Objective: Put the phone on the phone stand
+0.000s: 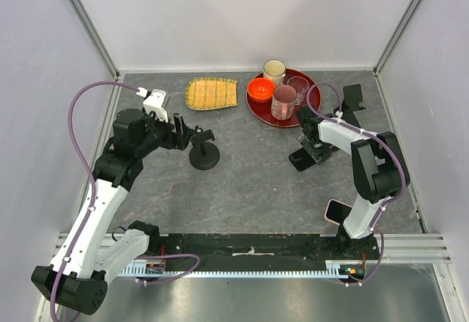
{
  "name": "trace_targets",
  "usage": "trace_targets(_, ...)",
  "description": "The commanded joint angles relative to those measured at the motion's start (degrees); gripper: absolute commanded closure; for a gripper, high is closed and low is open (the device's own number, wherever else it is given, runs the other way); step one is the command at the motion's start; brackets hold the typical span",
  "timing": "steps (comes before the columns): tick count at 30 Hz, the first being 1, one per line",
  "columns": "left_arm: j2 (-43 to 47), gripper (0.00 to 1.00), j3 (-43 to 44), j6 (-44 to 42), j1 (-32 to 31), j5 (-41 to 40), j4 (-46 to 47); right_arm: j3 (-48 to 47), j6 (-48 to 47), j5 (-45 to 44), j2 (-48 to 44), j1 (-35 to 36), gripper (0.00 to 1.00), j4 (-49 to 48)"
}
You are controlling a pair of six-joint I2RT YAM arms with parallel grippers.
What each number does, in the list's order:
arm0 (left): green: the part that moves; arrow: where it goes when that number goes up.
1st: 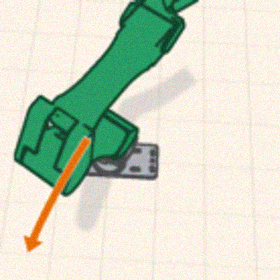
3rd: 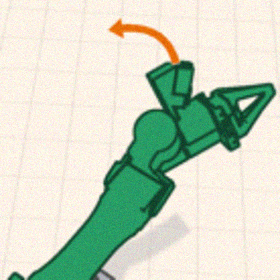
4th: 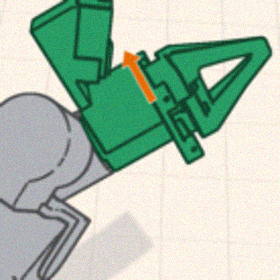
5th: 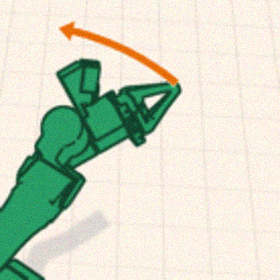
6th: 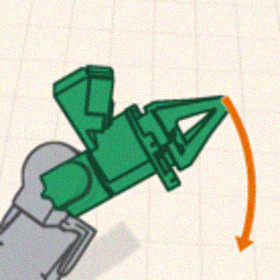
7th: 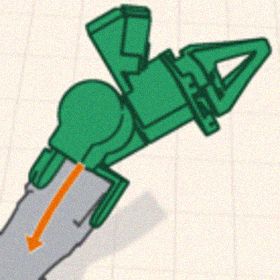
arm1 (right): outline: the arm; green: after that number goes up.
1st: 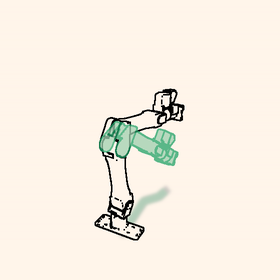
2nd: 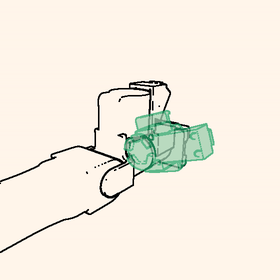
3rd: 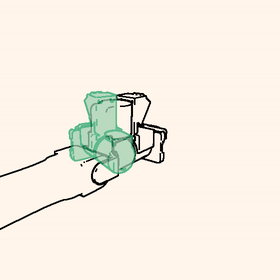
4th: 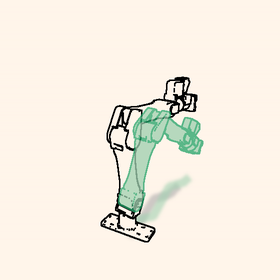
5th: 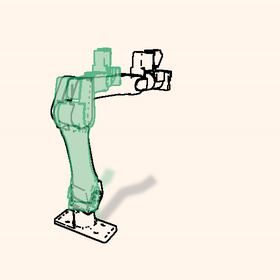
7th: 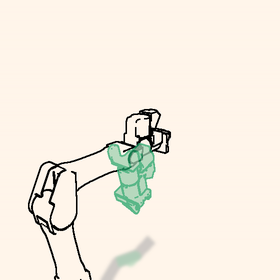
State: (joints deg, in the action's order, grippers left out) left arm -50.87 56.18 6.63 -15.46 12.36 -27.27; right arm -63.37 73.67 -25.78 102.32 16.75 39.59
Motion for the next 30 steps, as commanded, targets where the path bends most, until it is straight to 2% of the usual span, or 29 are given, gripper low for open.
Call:
trace_targets(1, 0.2, 0.23, 0.1, 1.3, 0.3, 1.3, 2.3, 0.3, -1.2, -2.5, 1.5, 1.6, 0.32, -0.4)
trace_targets(3, 0.2, 0.23, 0.1, 1.3, 0.3, 1.3, 2.2, 1.1, -1.9, -2.7, 0.4, 2.1, 0.39, -2.1)
trace_targets(4, 0.2, 0.23, 0.1, 1.3, 0.3, 1.4, 2.3, 2.3, -2.9, -3.0, -0.4, 2.2, 0.49, -2.9)
trace_targets(6, 0.0, 0.23, 0.1, 1.3, 0.3, 1.3, 2.3, 3.9, -3.9, -3.6, -3.1, 3.1, 0.54, -6.2)
trace_targets(7, -0.1, 0.23, 0.1, 1.2, 0.2, 1.3, 2.2, 5.6, -4.4, -4.3, -4.1, 3.3, 0.61, -7.4)
trace_targets(9, -0.1, 0.23, 0.1, 1.2, 0.3, 1.3, 2.1, 7.6, -6.9, -4.6, -7.6, 3.9, 0.69, -11.7)
trace_targets(10, 0.2, 0.23, 0.1, 1.2, 0.2, 1.3, 2.1, 10.0, -8.6, -4.7, -8.8, 4.1, 0.77, -13.6)
trace_targets(15, 0.4, 0.23, 0.0, 1.3, 0.2, 1.4, 2.4, 16.3, -23.4, -1.1, -18.2, 4.8, 1.00, -28.7)
trace_targets(20, 0.1, 0.23, -0.1, 1.2, 0.3, 2.3, 2.5, 19.8, -38.0, 5.7, -23.9, 7.2, 1.00, -41.1)
trace_targets(21, 0.2, 0.23, -0.2, 1.1, 0.3, 3.7, 2.9, 20.0, -43.3, 8.1, -24.5, 7.9, 1.00, -42.9)
trace_targets(23, -0.2, 0.22, -0.3, 1.2, 0.3, 6.3, 3.7, 21.3, -47.8, 10.0, -26.6, 10.7, 1.00, -47.6)
trace_targets(28, -2.7, 0.25, 2.3, 5.7, 0.2, 21.0, 4.9, 25.7, -62.2, 17.7, -35.4, 19.3, 1.00, -56.5)
trace_targets(30, -4.3, 0.25, 3.4, 10.2, 0.1, 28.0, 5.2, 26.9, -64.3, 20.5, -39.9, 23.1, 1.00, -59.3)
